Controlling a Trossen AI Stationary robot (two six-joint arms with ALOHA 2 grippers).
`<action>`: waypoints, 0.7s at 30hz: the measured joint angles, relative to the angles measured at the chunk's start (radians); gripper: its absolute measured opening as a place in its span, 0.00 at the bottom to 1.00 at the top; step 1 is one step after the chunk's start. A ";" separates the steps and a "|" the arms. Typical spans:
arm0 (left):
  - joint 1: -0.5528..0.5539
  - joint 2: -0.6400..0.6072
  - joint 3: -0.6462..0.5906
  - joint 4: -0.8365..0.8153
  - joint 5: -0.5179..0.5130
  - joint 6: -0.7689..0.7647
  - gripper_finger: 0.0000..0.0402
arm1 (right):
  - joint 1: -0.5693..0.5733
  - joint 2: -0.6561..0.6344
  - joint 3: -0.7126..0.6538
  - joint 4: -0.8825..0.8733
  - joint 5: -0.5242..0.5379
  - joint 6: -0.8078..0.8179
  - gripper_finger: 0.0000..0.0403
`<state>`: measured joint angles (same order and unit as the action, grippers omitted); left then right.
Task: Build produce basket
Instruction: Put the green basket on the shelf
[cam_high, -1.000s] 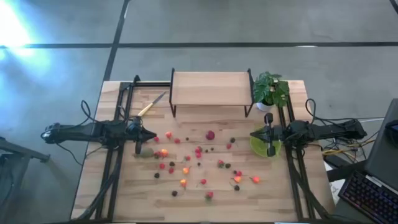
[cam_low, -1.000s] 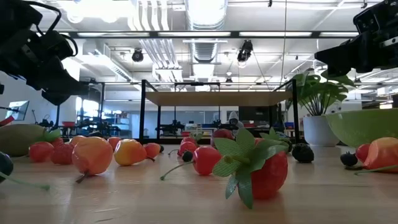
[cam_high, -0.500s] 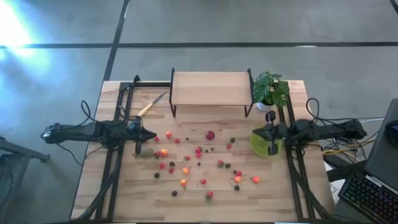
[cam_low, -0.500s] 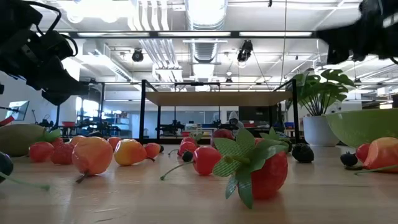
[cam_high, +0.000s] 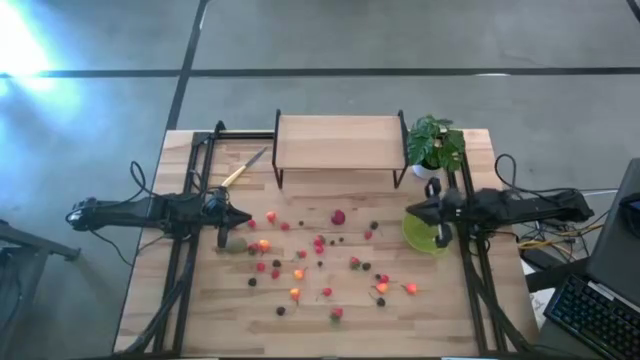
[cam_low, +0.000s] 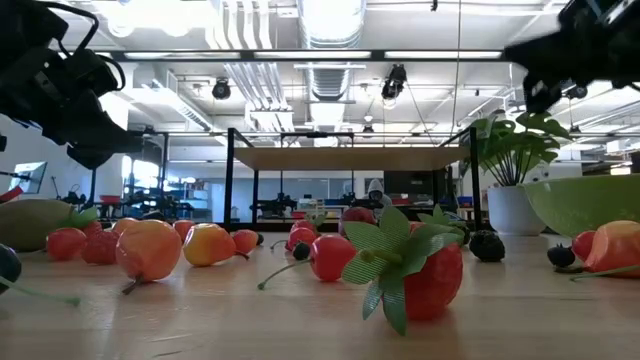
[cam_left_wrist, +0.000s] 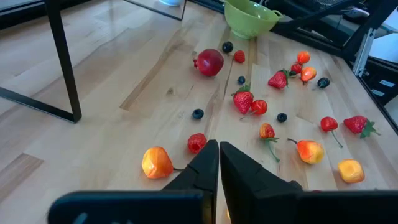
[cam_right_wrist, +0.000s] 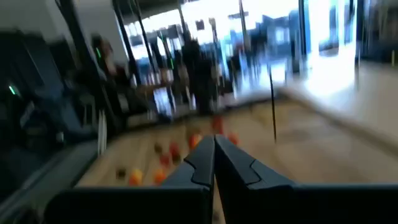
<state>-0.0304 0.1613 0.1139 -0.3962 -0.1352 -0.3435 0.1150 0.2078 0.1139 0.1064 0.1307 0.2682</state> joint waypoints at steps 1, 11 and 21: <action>0.000 0.000 0.000 0.000 0.000 0.000 0.05 | 0.000 0.023 0.018 -0.045 0.000 0.031 0.02; 0.000 0.000 0.000 0.000 0.000 0.000 0.05 | 0.000 0.306 0.268 -0.344 0.013 0.101 0.02; 0.000 0.000 0.000 0.000 0.000 0.000 0.05 | 0.013 0.612 0.594 -0.958 0.108 0.324 0.02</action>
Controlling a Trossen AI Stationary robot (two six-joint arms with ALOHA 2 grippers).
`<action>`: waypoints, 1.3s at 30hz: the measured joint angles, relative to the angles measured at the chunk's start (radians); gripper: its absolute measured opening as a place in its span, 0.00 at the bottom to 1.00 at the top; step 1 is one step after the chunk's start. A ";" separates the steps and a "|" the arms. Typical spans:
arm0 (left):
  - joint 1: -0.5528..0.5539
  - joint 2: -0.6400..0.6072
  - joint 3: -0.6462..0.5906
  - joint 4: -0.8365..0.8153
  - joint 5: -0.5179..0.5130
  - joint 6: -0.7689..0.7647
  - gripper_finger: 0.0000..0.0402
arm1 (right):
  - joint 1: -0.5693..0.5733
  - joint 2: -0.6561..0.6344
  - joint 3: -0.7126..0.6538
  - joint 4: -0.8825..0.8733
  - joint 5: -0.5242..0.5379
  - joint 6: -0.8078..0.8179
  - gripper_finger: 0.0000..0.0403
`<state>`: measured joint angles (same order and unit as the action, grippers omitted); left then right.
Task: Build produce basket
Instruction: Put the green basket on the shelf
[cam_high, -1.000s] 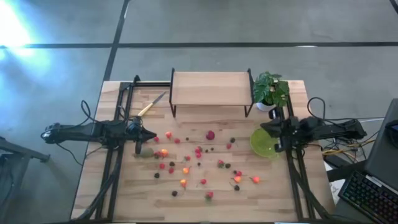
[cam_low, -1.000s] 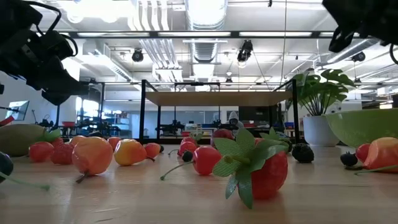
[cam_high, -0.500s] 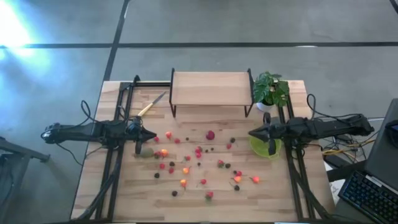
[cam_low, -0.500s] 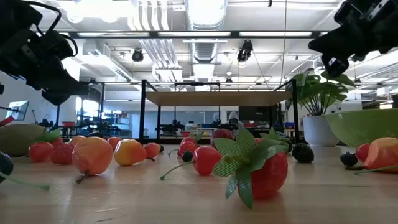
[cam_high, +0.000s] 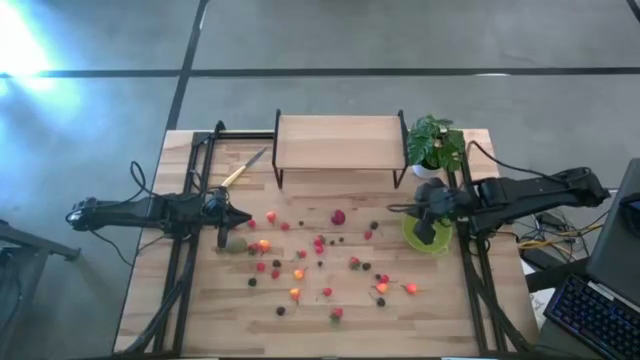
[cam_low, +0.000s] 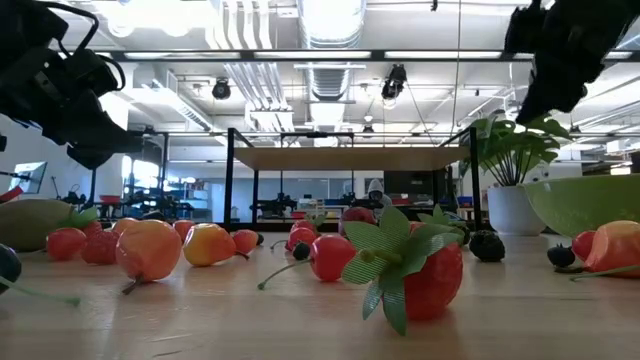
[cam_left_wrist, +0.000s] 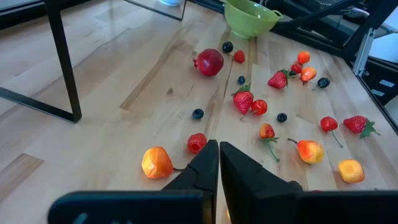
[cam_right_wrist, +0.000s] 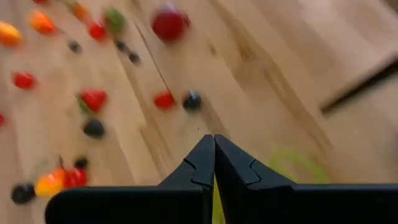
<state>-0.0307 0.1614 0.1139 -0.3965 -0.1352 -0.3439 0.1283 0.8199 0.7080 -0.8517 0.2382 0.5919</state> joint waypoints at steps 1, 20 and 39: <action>0.000 0.000 0.000 0.000 0.000 0.000 0.05 | 0.006 0.024 0.025 -0.047 0.000 0.029 0.02; 0.000 0.000 0.000 0.000 0.000 0.000 0.05 | 0.318 0.342 0.303 -0.375 -0.004 0.544 0.02; 0.000 0.000 0.000 0.000 0.000 0.000 0.05 | 0.328 0.537 0.326 -0.372 -0.072 0.576 0.15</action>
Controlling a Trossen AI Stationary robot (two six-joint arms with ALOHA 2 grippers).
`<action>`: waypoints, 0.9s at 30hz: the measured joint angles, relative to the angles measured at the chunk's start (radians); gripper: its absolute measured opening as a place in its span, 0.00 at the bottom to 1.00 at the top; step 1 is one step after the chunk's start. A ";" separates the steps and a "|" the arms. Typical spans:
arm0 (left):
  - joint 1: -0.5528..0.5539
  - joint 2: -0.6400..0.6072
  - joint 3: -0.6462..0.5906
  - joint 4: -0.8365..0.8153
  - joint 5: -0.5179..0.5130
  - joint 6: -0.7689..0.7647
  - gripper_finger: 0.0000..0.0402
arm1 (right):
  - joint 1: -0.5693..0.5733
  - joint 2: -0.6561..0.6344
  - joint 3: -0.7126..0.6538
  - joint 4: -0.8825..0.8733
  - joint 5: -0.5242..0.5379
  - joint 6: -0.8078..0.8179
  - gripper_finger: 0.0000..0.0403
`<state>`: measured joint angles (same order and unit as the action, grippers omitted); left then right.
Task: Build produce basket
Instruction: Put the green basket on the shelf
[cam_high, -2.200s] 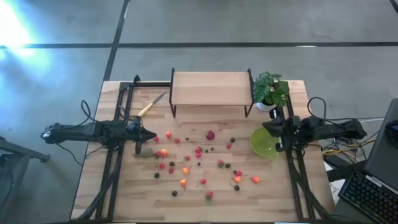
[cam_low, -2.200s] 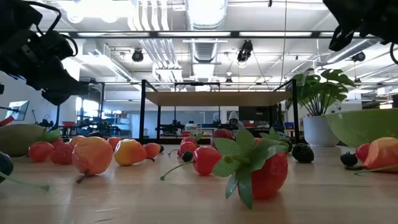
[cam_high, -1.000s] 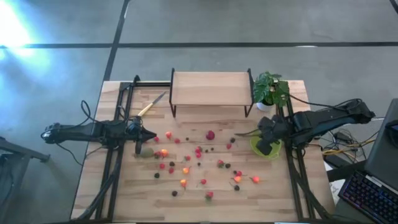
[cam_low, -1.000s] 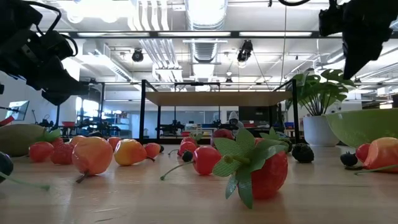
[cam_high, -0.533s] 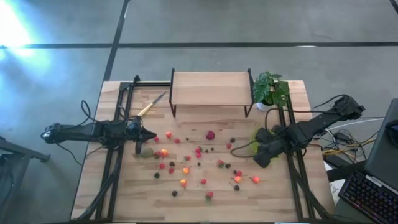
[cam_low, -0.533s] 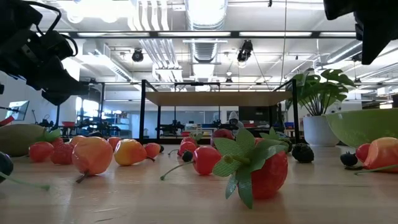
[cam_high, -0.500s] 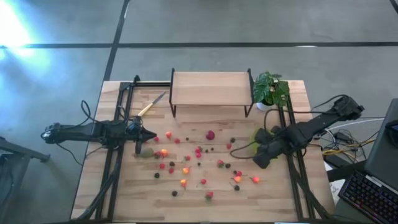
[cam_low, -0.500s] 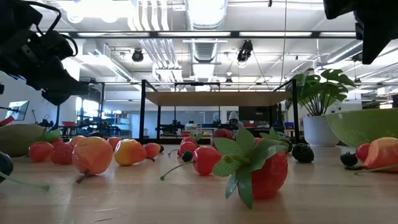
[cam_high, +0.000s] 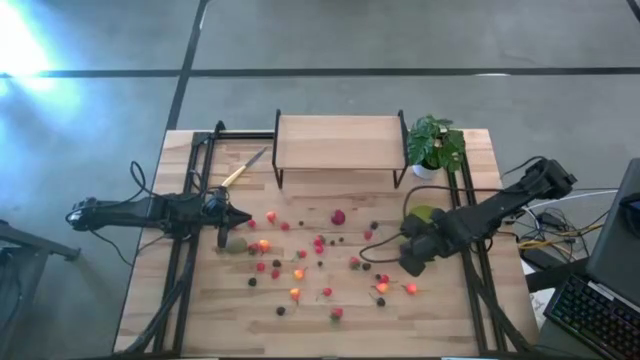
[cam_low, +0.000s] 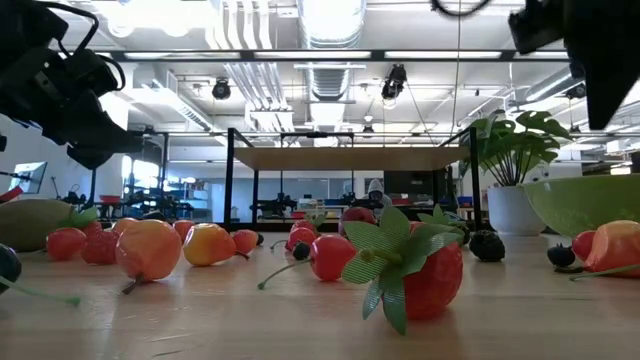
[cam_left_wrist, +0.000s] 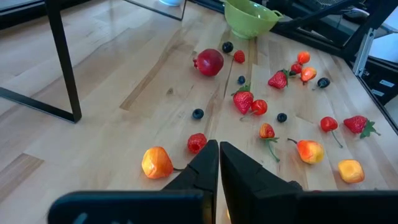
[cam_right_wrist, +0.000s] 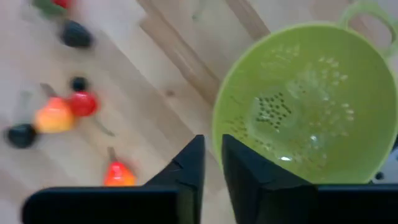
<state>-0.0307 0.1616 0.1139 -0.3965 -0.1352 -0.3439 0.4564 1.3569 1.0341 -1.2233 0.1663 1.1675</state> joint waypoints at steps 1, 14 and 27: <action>0.000 0.000 0.000 0.000 0.000 0.000 0.05 | -0.003 0.009 -0.007 0.002 -0.007 -0.003 0.18; 0.000 0.000 0.000 0.000 0.000 0.000 0.05 | -0.012 0.029 -0.035 0.040 -0.010 -0.011 0.51; 0.000 0.000 0.000 0.000 0.000 0.000 0.05 | -0.012 0.098 -0.116 0.133 -0.007 -0.042 0.48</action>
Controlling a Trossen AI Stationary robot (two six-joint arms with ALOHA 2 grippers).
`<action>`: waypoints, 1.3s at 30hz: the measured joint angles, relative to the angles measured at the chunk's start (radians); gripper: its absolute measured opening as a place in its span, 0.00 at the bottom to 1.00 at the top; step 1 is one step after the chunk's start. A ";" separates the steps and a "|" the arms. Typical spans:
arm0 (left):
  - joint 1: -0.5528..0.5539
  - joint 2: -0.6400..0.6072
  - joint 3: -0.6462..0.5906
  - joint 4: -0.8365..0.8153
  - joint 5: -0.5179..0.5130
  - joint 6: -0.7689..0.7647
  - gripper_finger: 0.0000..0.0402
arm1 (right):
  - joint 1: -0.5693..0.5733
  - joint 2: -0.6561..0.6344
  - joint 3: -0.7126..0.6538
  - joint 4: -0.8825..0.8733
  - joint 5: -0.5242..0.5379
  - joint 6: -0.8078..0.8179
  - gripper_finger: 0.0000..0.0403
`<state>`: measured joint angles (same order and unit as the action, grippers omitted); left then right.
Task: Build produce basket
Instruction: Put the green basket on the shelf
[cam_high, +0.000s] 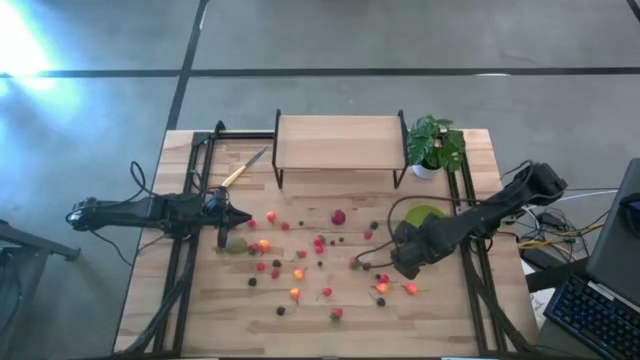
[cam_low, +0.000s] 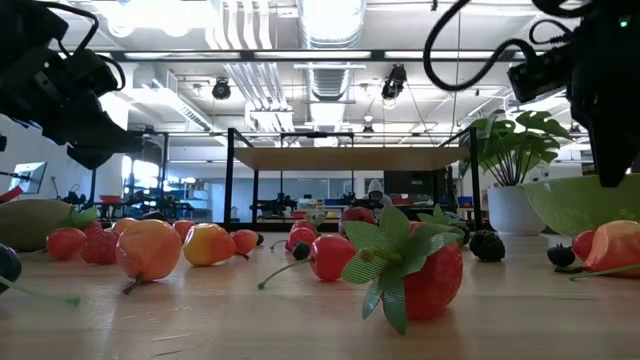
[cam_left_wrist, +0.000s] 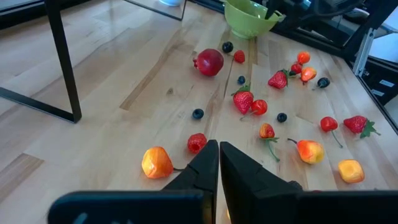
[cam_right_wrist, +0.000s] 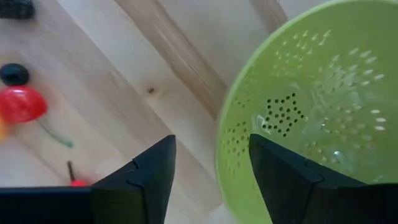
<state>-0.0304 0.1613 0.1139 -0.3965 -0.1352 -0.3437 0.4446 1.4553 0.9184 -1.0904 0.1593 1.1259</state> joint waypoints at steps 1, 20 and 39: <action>0.000 0.000 0.000 0.000 0.000 0.000 0.05 | 0.000 0.002 -0.005 0.002 0.000 0.000 0.47; 0.000 0.000 0.000 0.000 0.000 0.000 0.05 | 0.000 -0.007 -0.042 0.033 -0.002 -0.005 0.03; 0.000 0.000 0.000 0.000 0.000 0.000 0.05 | 0.000 -0.009 0.193 0.024 0.082 -0.186 0.02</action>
<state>-0.0307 0.1612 0.1139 -0.3962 -0.1352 -0.3435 0.4442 1.4467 1.1111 -1.0666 0.2413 0.9399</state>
